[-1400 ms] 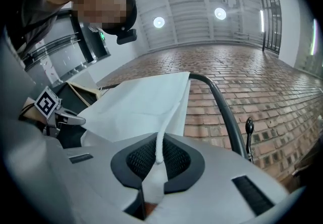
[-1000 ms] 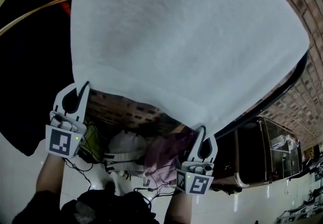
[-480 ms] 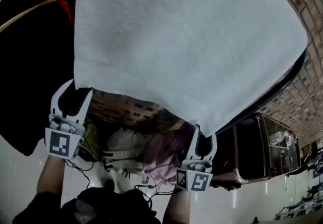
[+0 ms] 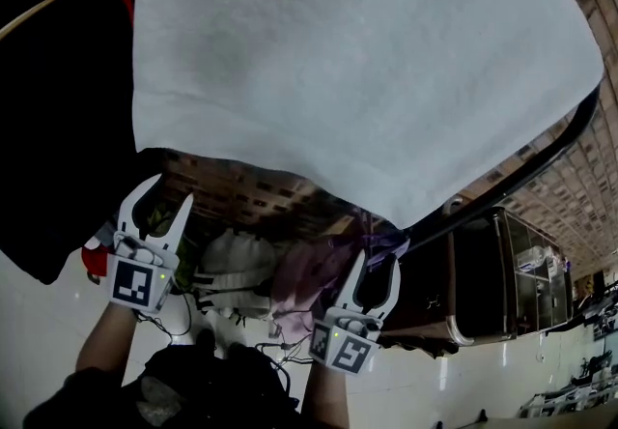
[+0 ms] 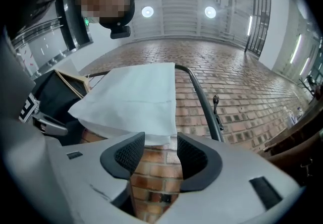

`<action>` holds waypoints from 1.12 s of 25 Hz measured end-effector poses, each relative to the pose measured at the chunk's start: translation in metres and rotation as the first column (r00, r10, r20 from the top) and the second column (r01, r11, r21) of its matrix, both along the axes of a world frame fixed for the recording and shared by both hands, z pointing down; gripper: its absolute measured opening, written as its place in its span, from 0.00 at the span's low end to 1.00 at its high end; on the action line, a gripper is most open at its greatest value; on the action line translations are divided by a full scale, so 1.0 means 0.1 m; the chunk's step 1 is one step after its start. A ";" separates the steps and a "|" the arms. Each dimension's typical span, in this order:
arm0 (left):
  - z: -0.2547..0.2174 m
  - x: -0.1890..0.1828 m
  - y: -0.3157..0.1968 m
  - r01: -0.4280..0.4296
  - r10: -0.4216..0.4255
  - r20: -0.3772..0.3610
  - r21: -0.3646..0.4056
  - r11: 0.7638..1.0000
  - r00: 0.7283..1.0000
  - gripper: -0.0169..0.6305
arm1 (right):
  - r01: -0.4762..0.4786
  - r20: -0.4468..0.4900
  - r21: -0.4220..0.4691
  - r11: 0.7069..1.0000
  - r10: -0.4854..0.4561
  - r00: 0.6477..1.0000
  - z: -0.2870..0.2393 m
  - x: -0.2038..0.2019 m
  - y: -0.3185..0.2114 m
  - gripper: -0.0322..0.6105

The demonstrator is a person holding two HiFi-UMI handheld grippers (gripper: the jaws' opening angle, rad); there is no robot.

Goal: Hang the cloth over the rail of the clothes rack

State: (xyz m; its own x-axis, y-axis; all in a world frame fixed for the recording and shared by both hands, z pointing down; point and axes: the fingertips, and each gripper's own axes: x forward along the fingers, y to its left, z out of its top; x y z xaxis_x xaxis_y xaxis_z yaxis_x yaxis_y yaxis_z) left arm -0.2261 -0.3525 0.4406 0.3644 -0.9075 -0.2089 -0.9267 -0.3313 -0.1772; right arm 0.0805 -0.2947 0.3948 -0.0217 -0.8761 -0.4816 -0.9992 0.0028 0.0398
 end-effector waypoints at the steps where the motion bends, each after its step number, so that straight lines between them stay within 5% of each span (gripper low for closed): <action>1: 0.02 0.06 0.02 -0.005 0.005 -0.012 -0.005 1.000 1.000 0.34 | 0.009 0.016 -0.006 1.000 -0.009 1.000 0.02 0.00 0.01 0.37; 4: 0.00 0.22 0.10 -0.012 0.011 -0.045 -0.008 1.000 0.999 0.22 | 0.017 0.023 -0.033 0.999 -0.017 1.000 0.10 0.02 0.06 0.19; 9: -0.07 0.53 0.27 -0.022 0.022 -0.058 -0.008 1.000 0.998 0.08 | 0.111 0.006 -0.046 0.993 -0.111 0.994 0.10 -0.02 0.16 0.05; 15: -0.04 0.96 0.49 -0.063 0.058 -0.073 -0.065 0.996 0.996 0.04 | 0.227 -0.003 -0.116 0.967 -0.229 0.973 0.14 -0.06 0.24 0.05; 20: 0.01 1.29 0.65 -0.103 0.098 -0.041 -0.140 0.985 0.994 0.04 | 0.387 -0.004 -0.268 0.882 -0.402 0.915 0.29 -0.28 0.26 0.05; 28: 0.06 1.55 0.85 -0.095 0.093 -0.015 -0.184 0.978 0.996 0.04 | 0.404 -0.063 -0.329 0.854 -0.446 0.893 0.29 -0.27 0.44 0.05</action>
State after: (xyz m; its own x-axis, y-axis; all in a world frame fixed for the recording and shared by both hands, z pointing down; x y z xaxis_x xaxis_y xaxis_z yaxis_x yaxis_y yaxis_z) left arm -0.0709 -0.2679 0.4465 0.4491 -0.8924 -0.0434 -0.8908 -0.4435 -0.0986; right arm 0.0535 -0.2508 0.4242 -0.4697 -0.8674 -0.1644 -0.8828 0.4592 0.0994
